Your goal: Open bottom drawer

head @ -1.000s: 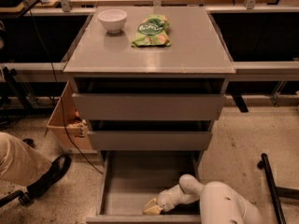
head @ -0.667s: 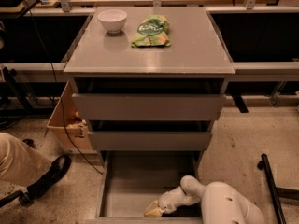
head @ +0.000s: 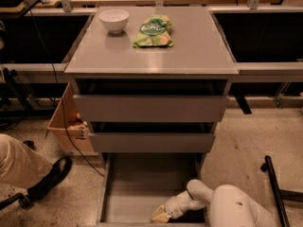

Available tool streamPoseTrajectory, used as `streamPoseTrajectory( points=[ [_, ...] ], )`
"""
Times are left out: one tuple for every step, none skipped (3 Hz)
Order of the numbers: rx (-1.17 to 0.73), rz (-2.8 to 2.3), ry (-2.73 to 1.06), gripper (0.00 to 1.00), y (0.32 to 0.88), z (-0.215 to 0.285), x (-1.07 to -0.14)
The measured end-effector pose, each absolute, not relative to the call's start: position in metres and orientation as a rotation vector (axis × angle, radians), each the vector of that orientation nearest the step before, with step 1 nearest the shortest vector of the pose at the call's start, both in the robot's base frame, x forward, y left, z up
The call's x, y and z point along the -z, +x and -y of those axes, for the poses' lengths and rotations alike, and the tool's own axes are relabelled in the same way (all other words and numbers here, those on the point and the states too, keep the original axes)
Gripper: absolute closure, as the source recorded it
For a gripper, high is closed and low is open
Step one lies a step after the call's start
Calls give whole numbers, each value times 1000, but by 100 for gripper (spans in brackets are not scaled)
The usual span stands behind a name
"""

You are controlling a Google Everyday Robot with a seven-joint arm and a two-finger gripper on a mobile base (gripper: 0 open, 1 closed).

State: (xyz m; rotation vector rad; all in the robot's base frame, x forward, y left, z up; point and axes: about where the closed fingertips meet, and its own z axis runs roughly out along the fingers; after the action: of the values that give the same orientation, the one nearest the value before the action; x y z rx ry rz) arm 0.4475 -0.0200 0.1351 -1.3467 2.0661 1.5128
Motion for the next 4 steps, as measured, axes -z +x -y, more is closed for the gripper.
streamPoseTrajectory(
  points=[
    [-1538, -2075, -1355, 100, 435, 22, -135],
    [-1566, -2087, -1368, 100, 417, 24, -136],
    [-1572, -2079, -1347, 100, 406, 27, -139],
    [-1529, -2033, -1272, 100, 416, 37, -150]
  ],
)
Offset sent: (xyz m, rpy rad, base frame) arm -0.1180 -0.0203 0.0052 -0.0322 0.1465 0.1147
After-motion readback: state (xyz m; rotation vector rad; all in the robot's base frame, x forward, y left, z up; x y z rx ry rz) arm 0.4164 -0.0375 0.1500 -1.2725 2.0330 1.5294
